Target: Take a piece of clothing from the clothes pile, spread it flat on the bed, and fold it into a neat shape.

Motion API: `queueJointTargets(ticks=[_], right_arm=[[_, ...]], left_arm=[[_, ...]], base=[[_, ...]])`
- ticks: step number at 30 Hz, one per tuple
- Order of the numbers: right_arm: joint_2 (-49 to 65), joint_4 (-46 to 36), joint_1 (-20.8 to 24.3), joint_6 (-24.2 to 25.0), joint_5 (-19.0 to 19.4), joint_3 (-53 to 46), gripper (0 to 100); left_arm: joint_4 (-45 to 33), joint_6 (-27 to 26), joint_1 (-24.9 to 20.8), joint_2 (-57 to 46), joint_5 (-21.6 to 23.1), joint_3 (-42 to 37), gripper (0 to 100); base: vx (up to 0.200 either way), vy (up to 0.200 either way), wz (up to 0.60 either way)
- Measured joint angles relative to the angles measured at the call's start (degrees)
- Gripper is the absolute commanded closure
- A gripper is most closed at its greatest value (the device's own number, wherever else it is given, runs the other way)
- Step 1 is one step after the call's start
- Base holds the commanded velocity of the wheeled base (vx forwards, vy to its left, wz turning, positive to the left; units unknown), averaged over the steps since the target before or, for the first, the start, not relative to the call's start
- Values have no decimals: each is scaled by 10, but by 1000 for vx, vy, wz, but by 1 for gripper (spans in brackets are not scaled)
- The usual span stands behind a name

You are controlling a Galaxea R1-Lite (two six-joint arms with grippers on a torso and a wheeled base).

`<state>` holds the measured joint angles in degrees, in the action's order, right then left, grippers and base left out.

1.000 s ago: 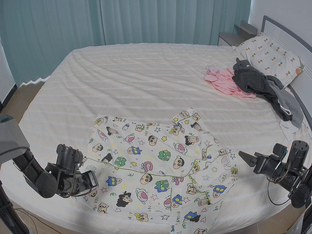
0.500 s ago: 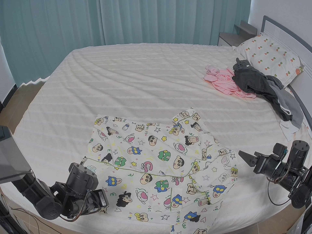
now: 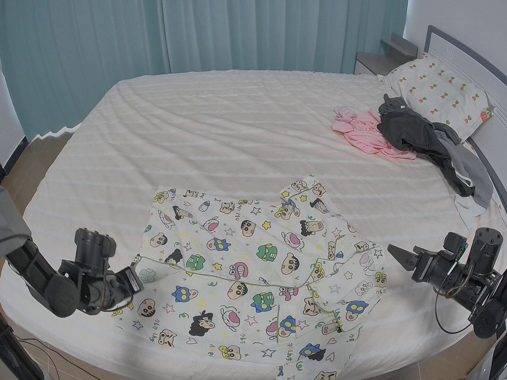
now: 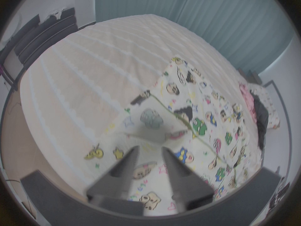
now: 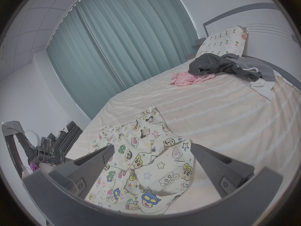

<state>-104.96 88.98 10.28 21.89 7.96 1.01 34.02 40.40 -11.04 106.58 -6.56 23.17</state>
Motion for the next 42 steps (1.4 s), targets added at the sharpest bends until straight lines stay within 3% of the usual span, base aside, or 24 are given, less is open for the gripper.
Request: queueJointTargets(ticks=[4, 9, 16, 24, 28, 29, 34, 42], right_arm=[[0, 0, 0, 0, 0, 0, 0], [0, 0, 0, 0, -1, 0, 0], [0, 0, 0, 0, -1, 0, 0], [0, 0, 1, 0, -2, 0, 0], [0, 0, 1, 0, -2, 0, 0], [0, 0, 1, 0, -2, 0, 0], [-1, 0, 1, 0, -2, 0, 0], [-2, 0, 1, 0, -2, 0, 0]], left_arm=[[-3, -19, 74, 0, 68, 35, 0], [-23, -47, 117, 16, 118, 72, 0], [-34, -59, 128, 81, 137, 111, 0], [-36, -64, 122, 136, 206, 139, 0], [-36, -96, 122, 156, 214, 149, 0], [-36, -101, 122, 160, 217, 151, 100], [-45, -108, 124, 167, 240, 151, 100], [-133, -106, 123, 137, 269, 147, 100]], base=[[0, 0, 0], [0, 0, 0], [0, 0, 0], [0, 0, 0], [0, 0, 0], [0, 0, 0], [0, 0, 0], [0, 0, 0]])
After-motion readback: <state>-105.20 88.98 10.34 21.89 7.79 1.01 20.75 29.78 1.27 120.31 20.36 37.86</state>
